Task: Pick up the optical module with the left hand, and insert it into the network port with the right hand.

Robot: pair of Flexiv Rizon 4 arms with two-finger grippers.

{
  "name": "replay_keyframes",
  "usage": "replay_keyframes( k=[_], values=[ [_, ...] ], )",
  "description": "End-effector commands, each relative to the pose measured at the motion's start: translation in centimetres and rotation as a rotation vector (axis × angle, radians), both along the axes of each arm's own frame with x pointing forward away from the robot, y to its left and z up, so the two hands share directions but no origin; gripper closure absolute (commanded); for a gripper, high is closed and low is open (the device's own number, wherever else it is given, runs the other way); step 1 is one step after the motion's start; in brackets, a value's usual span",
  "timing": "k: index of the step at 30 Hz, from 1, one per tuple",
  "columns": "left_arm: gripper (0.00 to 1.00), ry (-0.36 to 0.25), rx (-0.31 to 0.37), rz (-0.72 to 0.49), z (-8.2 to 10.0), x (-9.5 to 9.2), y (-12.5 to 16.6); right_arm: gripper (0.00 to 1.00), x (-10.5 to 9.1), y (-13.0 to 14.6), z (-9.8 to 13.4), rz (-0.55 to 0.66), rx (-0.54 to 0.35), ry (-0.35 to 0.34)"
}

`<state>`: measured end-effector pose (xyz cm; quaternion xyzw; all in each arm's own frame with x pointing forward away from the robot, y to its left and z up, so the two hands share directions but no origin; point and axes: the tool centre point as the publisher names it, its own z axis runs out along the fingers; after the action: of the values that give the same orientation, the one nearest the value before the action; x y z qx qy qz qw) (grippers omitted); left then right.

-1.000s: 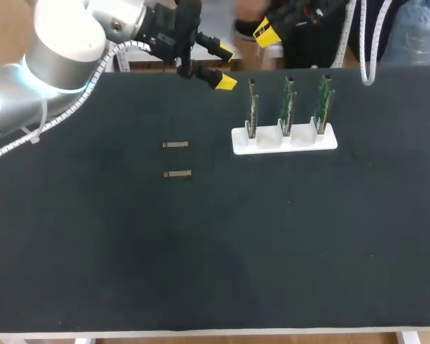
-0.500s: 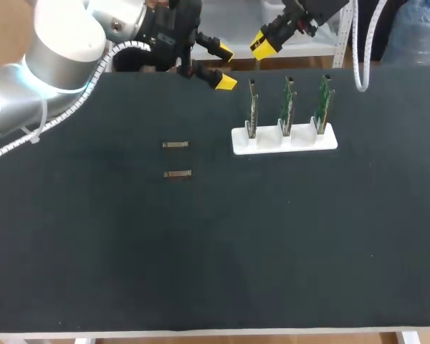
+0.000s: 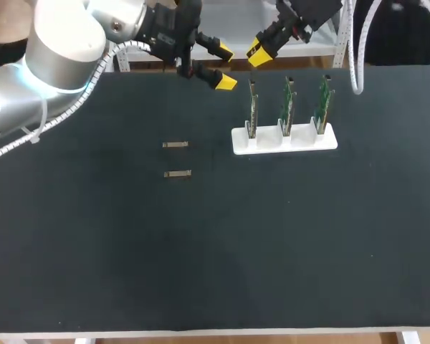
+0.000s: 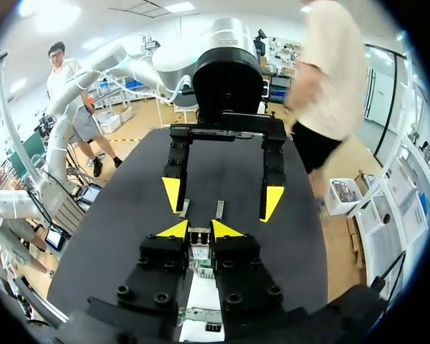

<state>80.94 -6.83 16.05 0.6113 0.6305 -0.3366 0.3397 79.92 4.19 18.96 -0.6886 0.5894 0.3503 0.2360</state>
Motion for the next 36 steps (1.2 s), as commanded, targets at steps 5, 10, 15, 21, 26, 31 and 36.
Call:
replay_keyframes(
  k=[5,10,15,21,26,31,36],
  values=[
    [0.00,0.003,0.003,-0.004,0.0,0.2,-0.1,1.00,1.2,0.3,-0.3,0.285,-0.037,0.246],
    [0.00,0.003,0.003,-0.004,0.0,0.2,-0.1,1.00,1.6,0.1,-0.3,0.252,-0.037,0.231],
    [0.00,0.003,0.003,-0.004,0.0,0.2,-0.1,1.00,1.9,0.1,-0.5,0.230,-0.038,0.231],
    [0.00,0.003,0.003,-0.004,0.0,0.2,-0.1,1.00,2.1,0.0,-0.7,0.213,-0.042,0.223],
    [0.00,0.003,0.003,-0.004,0.0,0.2,-0.1,1.00,2.2,-0.1,-0.8,0.208,-0.045,0.218],
    [0.00,0.003,0.003,-0.004,0.0,0.2,-0.1,1.00,2.1,-0.1,-1.0,0.201,-0.046,0.220],
    [0.00,0.003,0.003,-0.004,0.0,0.2,-0.1,1.00,1.9,-0.2,-1.2,0.196,-0.039,0.224]
  ],
)
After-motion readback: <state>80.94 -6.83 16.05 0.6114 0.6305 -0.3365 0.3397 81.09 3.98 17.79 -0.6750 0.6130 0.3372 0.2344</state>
